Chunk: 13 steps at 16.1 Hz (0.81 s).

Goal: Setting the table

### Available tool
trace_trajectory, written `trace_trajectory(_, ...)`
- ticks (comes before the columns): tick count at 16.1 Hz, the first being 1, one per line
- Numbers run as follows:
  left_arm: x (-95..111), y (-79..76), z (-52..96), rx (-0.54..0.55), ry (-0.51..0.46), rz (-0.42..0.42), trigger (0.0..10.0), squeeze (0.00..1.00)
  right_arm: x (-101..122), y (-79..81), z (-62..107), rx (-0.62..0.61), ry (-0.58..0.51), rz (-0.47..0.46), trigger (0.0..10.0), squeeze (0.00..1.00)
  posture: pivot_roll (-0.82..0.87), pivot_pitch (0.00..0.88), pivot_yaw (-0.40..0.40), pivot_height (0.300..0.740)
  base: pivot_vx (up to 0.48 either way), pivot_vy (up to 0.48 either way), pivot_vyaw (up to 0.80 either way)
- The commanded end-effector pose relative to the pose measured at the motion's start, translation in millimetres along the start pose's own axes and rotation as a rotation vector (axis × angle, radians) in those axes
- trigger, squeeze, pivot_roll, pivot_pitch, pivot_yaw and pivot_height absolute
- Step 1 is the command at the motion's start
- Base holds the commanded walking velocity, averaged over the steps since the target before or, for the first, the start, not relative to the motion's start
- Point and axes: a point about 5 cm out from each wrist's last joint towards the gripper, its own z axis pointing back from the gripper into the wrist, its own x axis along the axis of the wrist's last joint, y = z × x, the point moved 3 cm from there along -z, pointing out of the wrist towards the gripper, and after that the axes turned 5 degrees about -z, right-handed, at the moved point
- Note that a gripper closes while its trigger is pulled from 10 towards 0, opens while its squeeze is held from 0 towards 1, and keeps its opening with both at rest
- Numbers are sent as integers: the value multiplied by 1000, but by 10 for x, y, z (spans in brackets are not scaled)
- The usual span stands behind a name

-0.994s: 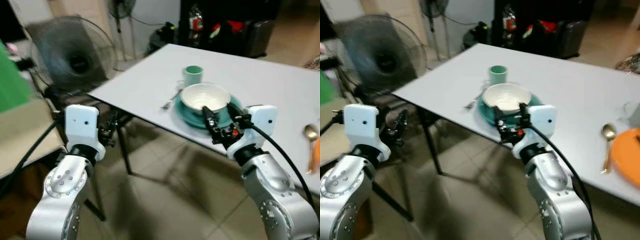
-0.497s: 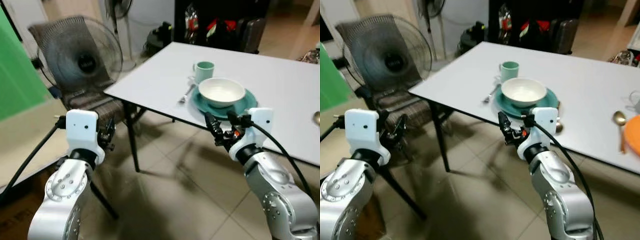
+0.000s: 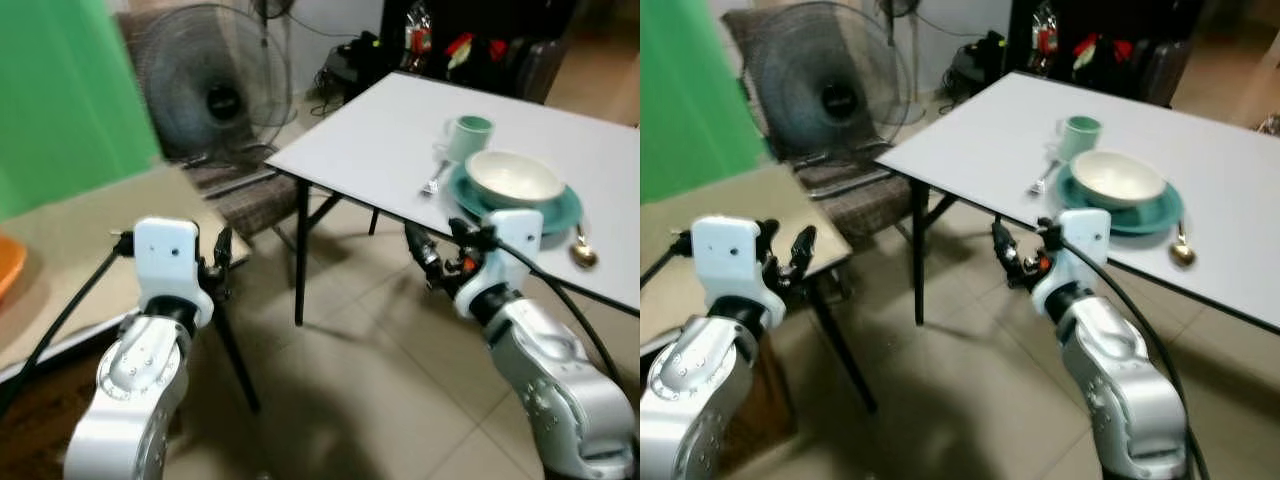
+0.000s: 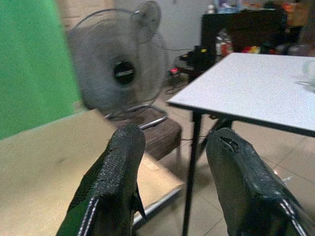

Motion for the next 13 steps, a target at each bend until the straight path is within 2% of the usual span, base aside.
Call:
trace_trajectory(1,6,11,-12,16,-7,-4,10000,0,37,-32,-3,-5,-7,23,10000,0,-58,0,1,740,0,326,0)
trace_trajectory(7,-30,-3,-22,-17,7,-20,10000,0,24,-68,37,-35,-10,39,10000,0,-66,0,32,740,0,324,0)
trace_trajectory(8,-10,-18,-20,-23,-4,-13,10000,0,33,-57,23,-27,-8,81,10000,0,-65,0,33,740,0,0,0)
trace_trajectory(13,-17,-60,1,-24,2,5,10000,0,11,-9,-12,20,14,79,10000,0,-56,0,23,740,0,0,800)
